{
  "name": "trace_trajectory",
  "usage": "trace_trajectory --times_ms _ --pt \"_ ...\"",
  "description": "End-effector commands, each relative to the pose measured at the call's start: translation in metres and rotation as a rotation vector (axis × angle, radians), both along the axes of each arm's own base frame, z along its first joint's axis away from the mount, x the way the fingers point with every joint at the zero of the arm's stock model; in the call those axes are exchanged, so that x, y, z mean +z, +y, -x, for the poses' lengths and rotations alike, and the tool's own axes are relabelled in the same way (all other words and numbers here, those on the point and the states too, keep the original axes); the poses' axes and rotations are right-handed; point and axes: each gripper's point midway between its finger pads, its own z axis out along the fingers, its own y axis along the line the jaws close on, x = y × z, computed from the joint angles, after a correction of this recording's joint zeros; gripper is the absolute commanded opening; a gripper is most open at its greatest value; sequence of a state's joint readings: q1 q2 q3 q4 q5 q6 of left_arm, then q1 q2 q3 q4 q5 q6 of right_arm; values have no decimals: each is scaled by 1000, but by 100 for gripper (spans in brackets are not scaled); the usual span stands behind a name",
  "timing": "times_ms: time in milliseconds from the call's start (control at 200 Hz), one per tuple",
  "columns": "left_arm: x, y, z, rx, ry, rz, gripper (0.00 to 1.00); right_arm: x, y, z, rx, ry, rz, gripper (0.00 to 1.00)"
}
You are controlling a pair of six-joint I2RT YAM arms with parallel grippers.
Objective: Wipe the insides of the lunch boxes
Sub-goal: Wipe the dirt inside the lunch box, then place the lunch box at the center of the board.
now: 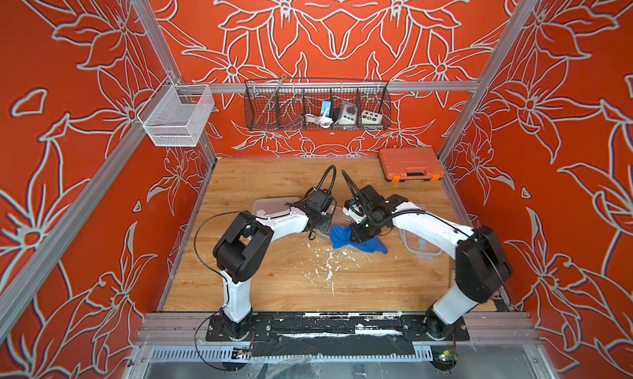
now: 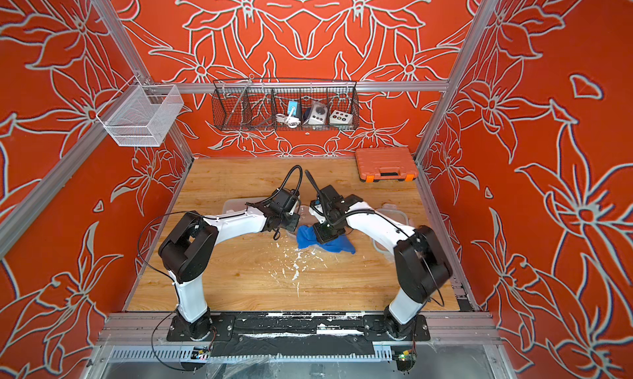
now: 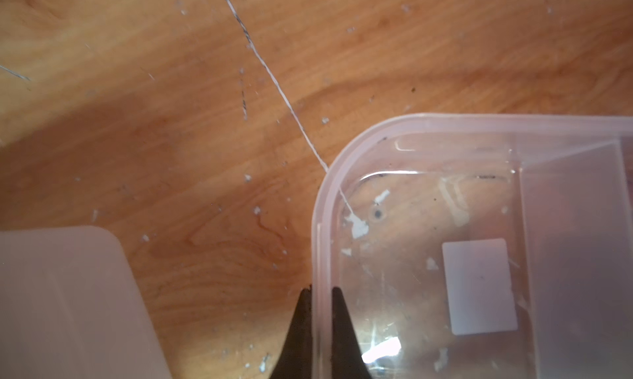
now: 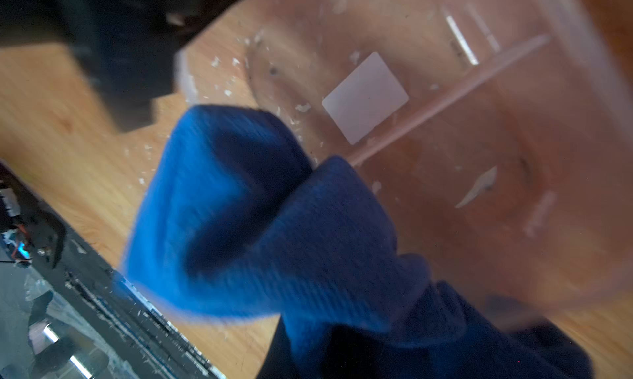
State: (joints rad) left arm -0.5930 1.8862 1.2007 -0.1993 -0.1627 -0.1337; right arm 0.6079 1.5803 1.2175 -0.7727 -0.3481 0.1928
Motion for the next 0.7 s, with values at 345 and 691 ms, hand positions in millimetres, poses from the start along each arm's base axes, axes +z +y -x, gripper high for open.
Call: trace_trajectory --times_ms 345,691 --pt "36 -56 -23 -458 -103 -36 0 98 -92 -33 -249 -273 -19 0" --pt "13 -59 2 -655 -19 -103 9 104 -115 -38 -335 -305 -41 0"
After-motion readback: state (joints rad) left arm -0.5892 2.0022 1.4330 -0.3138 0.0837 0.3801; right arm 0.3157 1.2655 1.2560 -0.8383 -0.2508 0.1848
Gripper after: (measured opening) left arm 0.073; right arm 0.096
